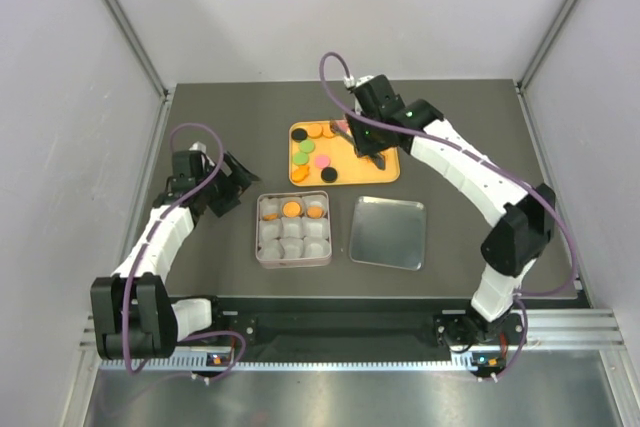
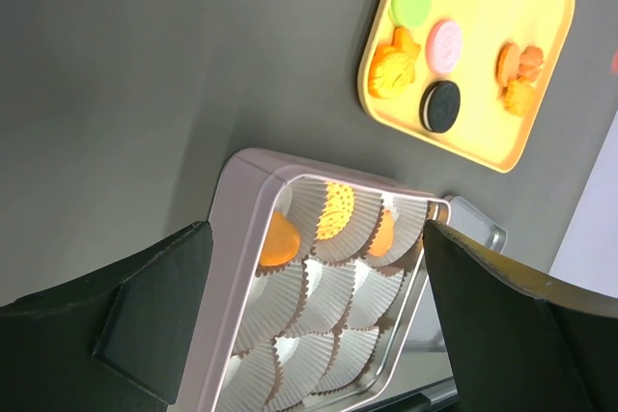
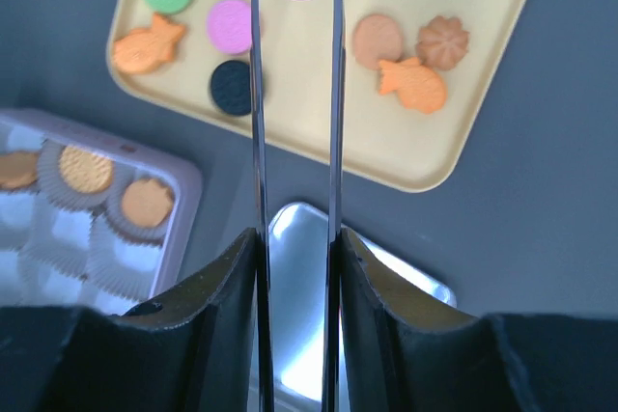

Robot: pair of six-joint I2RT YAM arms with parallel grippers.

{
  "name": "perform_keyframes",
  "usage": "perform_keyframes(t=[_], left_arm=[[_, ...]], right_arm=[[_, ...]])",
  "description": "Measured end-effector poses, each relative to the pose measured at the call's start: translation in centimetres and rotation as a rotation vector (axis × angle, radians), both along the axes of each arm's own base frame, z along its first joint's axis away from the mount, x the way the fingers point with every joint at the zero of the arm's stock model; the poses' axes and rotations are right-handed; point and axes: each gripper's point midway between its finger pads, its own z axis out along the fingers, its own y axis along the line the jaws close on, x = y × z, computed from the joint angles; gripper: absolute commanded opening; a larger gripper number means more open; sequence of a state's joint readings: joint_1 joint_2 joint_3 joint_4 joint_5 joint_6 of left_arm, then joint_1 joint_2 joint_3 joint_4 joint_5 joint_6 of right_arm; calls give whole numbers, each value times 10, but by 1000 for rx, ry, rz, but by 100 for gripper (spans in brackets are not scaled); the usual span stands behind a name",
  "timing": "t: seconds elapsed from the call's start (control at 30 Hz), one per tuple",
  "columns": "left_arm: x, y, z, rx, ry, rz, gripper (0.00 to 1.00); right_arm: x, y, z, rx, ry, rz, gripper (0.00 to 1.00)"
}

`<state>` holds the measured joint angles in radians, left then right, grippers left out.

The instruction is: Pack the cookies

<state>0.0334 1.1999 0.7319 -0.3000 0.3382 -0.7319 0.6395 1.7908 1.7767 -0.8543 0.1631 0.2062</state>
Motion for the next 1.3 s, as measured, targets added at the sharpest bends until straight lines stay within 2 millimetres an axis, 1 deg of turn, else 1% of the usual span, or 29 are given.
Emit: perform_keyframes(t=[0.07, 0.1, 0.17, 0.3, 0.43, 0.63, 0.73, 0.93, 1.03, 1.3], left_arm=[[3, 1, 4, 2, -9, 5, 95], [4, 1, 5, 3, -12, 7, 94], [5, 2, 6, 2, -13, 12, 94], [9, 4, 4, 1, 0, 29, 94], [13, 7, 4, 0, 10, 48, 94], [16, 16, 3, 5, 17, 77, 94], [17, 19, 3, 8, 18, 88, 94], [16, 21, 2, 7, 22, 93, 94], [16, 21, 2, 7, 22, 93, 94], [16, 22, 2, 7, 22, 94, 94]], right_arm=[[-20, 9, 8, 9, -8, 38, 30], [-33, 14, 10, 14, -7, 65, 30], [-55, 29, 12, 20, -4, 120, 30], [-105, 53, 6, 27, 32, 236, 30], [-143, 73, -3, 28, 78, 324, 30], [-187, 99, -5, 38, 106, 429, 30], [-201, 108, -12, 27, 123, 467, 30], [-215, 120, -36, -19, 169, 500, 30], [-218, 122, -42, -31, 182, 503, 31], [-216, 129, -46, -33, 184, 503, 33]])
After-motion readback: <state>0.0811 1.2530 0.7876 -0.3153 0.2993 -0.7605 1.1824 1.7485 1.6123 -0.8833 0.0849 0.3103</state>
